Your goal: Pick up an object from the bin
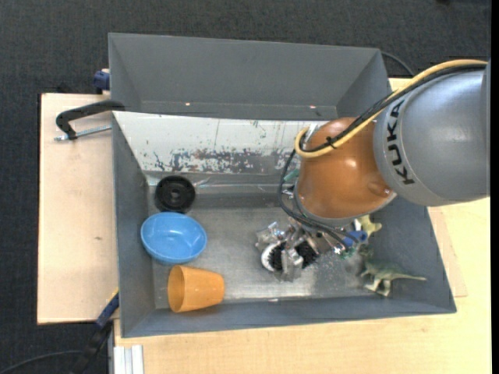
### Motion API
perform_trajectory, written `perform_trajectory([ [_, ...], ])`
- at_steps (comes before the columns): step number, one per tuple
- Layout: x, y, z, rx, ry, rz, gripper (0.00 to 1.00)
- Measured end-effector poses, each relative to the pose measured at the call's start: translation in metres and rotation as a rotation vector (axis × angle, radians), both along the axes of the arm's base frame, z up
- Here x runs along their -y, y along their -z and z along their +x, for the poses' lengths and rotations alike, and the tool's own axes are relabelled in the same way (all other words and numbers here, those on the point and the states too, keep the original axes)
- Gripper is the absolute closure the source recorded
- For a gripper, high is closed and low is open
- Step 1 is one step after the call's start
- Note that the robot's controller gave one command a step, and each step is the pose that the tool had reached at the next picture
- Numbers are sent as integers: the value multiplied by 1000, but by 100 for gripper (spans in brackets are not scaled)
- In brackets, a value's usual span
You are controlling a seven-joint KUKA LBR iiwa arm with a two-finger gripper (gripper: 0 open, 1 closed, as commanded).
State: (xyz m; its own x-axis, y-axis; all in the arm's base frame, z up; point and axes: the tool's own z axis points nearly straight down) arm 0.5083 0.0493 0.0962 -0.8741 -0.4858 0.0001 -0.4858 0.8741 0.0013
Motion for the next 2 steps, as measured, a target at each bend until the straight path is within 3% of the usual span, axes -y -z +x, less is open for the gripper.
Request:
perform_trajectory([
  [1,-9,-90,12,14,-19,1,100],
  [2,-15,-210,9,15,-2,1,100],
])
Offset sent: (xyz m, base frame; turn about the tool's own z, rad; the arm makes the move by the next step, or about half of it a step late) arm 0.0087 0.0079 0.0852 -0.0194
